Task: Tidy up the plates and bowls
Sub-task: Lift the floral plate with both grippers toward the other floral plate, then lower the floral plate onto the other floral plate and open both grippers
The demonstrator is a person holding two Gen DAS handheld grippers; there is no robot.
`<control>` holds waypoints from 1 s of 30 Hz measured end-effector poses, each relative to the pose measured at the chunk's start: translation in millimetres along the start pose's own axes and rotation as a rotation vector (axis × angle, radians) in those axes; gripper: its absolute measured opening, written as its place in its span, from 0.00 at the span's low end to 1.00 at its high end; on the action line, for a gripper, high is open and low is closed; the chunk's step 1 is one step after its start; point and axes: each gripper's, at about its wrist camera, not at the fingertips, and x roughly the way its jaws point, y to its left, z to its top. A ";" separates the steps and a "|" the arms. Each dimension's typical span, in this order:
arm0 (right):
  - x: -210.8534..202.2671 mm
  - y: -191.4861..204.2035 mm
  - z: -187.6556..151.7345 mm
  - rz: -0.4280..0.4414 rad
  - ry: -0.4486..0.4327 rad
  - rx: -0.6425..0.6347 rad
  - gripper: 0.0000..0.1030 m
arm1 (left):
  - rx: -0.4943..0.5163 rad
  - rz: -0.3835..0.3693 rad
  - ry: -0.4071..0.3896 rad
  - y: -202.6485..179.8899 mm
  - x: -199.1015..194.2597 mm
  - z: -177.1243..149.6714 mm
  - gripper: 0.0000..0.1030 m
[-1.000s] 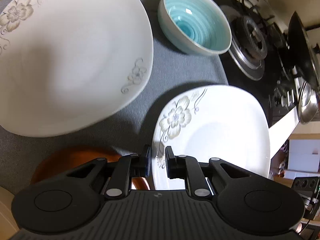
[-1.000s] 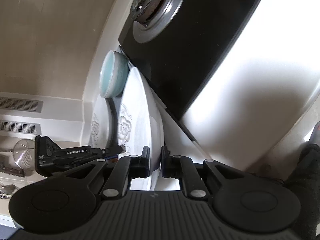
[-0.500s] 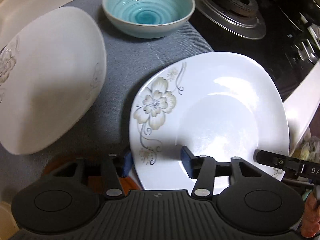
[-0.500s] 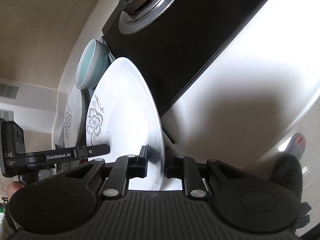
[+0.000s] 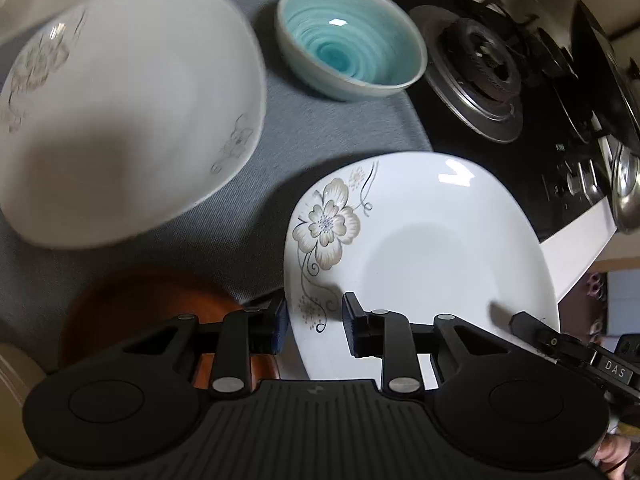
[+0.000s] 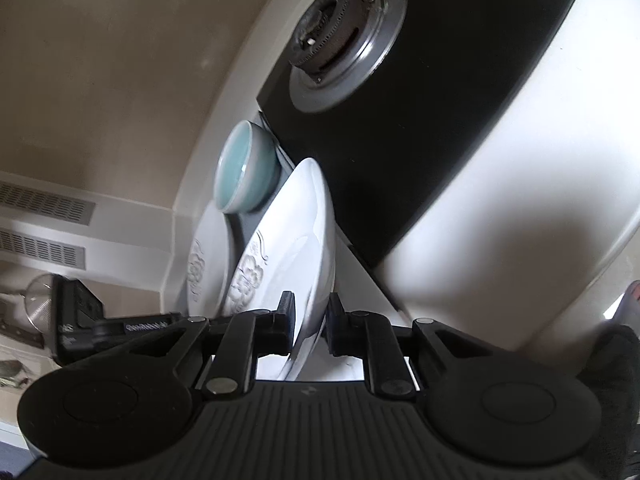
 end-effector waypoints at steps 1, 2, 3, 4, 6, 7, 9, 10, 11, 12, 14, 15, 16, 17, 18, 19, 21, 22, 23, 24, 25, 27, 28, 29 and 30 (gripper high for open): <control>0.4 2.0 0.2 -0.004 0.000 -0.004 0.17 | -0.010 -0.009 0.003 3.9 -0.1 -1.1 0.28; 0.7 3.8 0.0 -0.003 0.002 -0.003 0.17 | -0.021 -0.016 -0.001 7.5 -2.7 -2.1 0.27; 1.1 6.5 -0.5 -0.002 0.003 -0.004 0.17 | -0.030 -0.023 -0.006 9.8 -6.0 -3.6 0.26; 1.9 10.4 -1.0 0.002 0.002 -0.007 0.17 | -0.038 -0.029 -0.013 11.4 -9.4 -3.9 0.26; 2.7 18.7 -1.3 0.008 0.006 -0.018 0.17 | -0.055 -0.038 -0.032 14.7 -19.3 -3.7 0.26; 3.8 24.4 -1.6 0.014 0.008 -0.024 0.17 | -0.065 -0.040 -0.043 18.9 -27.2 -5.9 0.26; 7.5 37.1 0.0 0.028 0.015 -0.041 0.17 | -0.086 -0.039 -0.070 24.1 -41.5 -7.3 0.26; 9.9 44.3 1.4 0.038 0.019 -0.053 0.17 | -0.095 -0.039 -0.087 27.6 -49.6 -6.9 0.26; 13.3 51.5 3.0 0.049 0.024 -0.066 0.17 | -0.103 -0.039 -0.106 31.5 -57.4 -6.0 0.26; 17.9 58.5 4.9 0.060 0.031 -0.079 0.17 | -0.112 -0.037 -0.125 36.7 -66.3 -6.5 0.26; 31.2 72.4 8.7 0.080 0.053 -0.101 0.17 | -0.133 -0.026 -0.153 49.2 -80.4 -4.8 0.26; 40.7 79.7 10.1 0.087 0.069 -0.112 0.17 | -0.148 -0.017 -0.164 57.2 -85.9 -2.9 0.26; 51.6 87.4 10.9 0.090 0.086 -0.124 0.17 | -0.167 -0.009 -0.172 66.0 -89.5 -0.8 0.26; 62.1 94.4 11.1 0.092 0.104 -0.137 0.17 | -0.185 0.002 -0.177 76.4 -93.2 1.0 0.26; 74.7 101.3 11.3 0.095 0.123 -0.149 0.18 | -0.204 0.011 -0.177 88.2 -96.1 2.7 0.26; 85.4 105.5 10.4 0.098 0.139 -0.154 0.18 | -0.234 0.015 -0.175 100.6 -98.0 4.3 0.26; 107.9 112.5 7.5 0.100 0.169 -0.148 0.18 | -0.281 0.024 -0.176 124.5 -99.2 7.5 0.26; 119.5 116.5 4.6 0.098 0.182 -0.143 0.18 | -0.294 0.033 -0.175 134.4 -99.4 11.5 0.26; 129.7 119.3 2.1 0.093 0.196 -0.143 0.18 | -0.317 0.043 -0.173 144.1 -98.7 13.3 0.26; 138.3 121.6 -1.1 0.090 0.205 -0.146 0.18 | -0.337 0.056 -0.168 152.6 -97.8 14.4 0.26; 146.3 124.0 -3.9 0.086 0.211 -0.149 0.18 | -0.350 0.067 -0.168 159.0 -96.9 15.9 0.26; 157.1 127.5 -8.3 0.081 0.211 -0.152 0.18 | -0.369 0.085 -0.170 169.0 -95.4 18.4 0.26; 161.2 128.8 -9.6 0.078 0.211 -0.153 0.18 | -0.381 0.089 -0.168 172.2 -94.2 19.3 0.26; 164.4 129.4 -9.9 0.074 0.209 -0.151 0.18 | -0.387 0.088 -0.171 175.2 -93.1 20.9 0.26; 166.5 127.9 -9.4 0.071 0.207 -0.139 0.17 | -0.393 0.082 -0.175 178.8 -91.8 21.7 0.26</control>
